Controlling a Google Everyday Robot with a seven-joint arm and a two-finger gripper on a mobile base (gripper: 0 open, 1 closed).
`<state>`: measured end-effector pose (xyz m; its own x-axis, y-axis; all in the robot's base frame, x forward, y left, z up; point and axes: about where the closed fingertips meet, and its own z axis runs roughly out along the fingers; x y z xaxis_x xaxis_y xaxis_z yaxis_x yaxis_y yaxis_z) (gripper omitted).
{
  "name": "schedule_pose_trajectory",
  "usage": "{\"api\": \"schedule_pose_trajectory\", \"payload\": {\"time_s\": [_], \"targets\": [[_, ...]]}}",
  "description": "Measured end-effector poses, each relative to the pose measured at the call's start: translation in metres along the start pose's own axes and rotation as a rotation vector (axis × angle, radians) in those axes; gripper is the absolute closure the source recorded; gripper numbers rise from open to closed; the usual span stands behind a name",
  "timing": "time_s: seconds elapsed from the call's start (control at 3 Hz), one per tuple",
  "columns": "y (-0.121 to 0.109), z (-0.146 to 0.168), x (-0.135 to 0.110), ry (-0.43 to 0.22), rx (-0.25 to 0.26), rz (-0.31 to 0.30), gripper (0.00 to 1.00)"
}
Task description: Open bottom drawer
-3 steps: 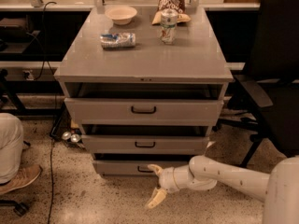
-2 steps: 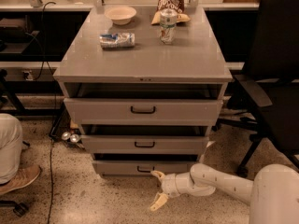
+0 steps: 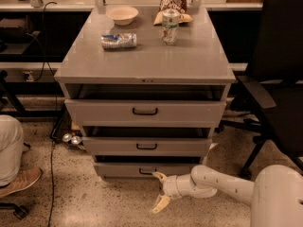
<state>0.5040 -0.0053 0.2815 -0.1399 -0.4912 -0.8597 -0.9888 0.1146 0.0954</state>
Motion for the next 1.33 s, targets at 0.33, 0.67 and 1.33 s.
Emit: {"api": "schedule_pose_trajectory", "payload": {"time_s": [0.33,0.67,1.33], "targets": [[-0.045,-0.003,0.025,0.156,0.095,-0.15,0.0],[-0.075,-0.012,0.041,0.254,0.16,-0.221,0.0],[-0.106,-0.016,0.072,0.348,0.205,-0.239,0.0]]}}
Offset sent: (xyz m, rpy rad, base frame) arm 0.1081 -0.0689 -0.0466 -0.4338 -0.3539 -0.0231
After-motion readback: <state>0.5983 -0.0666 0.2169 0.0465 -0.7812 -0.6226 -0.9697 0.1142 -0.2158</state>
